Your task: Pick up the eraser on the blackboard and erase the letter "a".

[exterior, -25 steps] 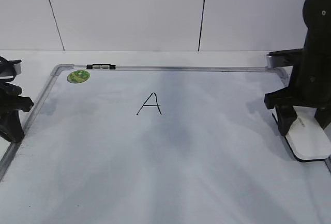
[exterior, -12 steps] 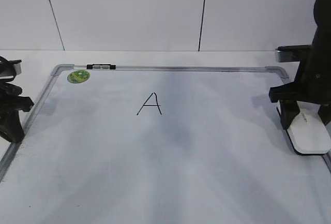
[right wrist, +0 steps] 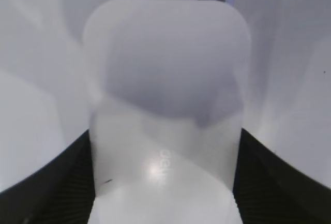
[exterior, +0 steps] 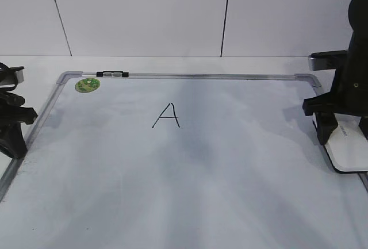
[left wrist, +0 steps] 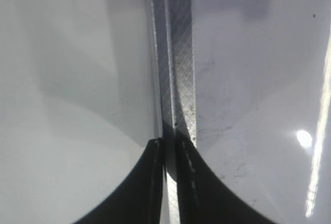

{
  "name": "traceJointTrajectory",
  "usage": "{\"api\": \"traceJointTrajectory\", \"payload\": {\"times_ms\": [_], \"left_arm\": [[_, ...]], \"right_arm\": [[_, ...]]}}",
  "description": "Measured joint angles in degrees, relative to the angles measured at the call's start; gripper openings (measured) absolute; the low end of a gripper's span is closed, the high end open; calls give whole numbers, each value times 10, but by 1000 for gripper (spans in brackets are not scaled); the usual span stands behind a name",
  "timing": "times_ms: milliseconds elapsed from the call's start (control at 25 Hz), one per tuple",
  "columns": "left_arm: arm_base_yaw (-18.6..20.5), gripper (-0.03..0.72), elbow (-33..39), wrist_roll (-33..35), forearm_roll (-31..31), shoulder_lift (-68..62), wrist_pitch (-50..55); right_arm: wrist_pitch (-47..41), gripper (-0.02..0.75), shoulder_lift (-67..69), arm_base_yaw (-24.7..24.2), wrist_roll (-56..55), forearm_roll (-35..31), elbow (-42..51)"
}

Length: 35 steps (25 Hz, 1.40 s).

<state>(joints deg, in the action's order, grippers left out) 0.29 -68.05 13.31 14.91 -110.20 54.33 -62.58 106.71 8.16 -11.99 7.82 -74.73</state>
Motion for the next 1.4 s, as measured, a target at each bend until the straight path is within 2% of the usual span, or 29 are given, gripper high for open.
{"api": "traceJointTrajectory", "payload": {"times_ms": [1400], "left_arm": [[0,36,0,1,0,0,0]], "right_arm": [[25,588,0,0,-1,-25,0]]}}
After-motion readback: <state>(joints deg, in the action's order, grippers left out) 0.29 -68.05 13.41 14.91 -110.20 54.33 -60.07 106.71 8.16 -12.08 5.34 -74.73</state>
